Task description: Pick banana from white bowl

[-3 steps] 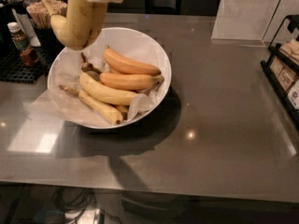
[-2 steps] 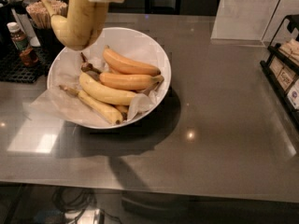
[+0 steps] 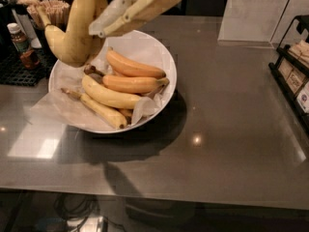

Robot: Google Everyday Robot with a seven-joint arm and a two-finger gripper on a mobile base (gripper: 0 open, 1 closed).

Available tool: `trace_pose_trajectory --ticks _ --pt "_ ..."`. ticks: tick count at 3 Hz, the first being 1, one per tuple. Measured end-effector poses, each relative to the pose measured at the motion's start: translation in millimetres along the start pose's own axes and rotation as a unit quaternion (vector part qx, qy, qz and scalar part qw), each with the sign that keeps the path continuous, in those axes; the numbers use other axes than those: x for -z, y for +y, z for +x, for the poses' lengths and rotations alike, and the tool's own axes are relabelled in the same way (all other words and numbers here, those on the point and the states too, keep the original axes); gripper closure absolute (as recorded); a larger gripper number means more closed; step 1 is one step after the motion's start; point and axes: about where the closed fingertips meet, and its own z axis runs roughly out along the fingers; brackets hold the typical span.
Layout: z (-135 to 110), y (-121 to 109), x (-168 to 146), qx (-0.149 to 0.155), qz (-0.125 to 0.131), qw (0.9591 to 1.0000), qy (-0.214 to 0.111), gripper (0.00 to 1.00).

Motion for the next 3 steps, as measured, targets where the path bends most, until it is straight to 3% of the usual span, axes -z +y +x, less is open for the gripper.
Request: trace_pose_trajectory --ticks 2,3 --pt "16 31 -26 -0.012 0.022 0.9963 -0.082 1.00" --pt "8 30 -25 -0.004 0.023 0.9963 -0.082 1.00"
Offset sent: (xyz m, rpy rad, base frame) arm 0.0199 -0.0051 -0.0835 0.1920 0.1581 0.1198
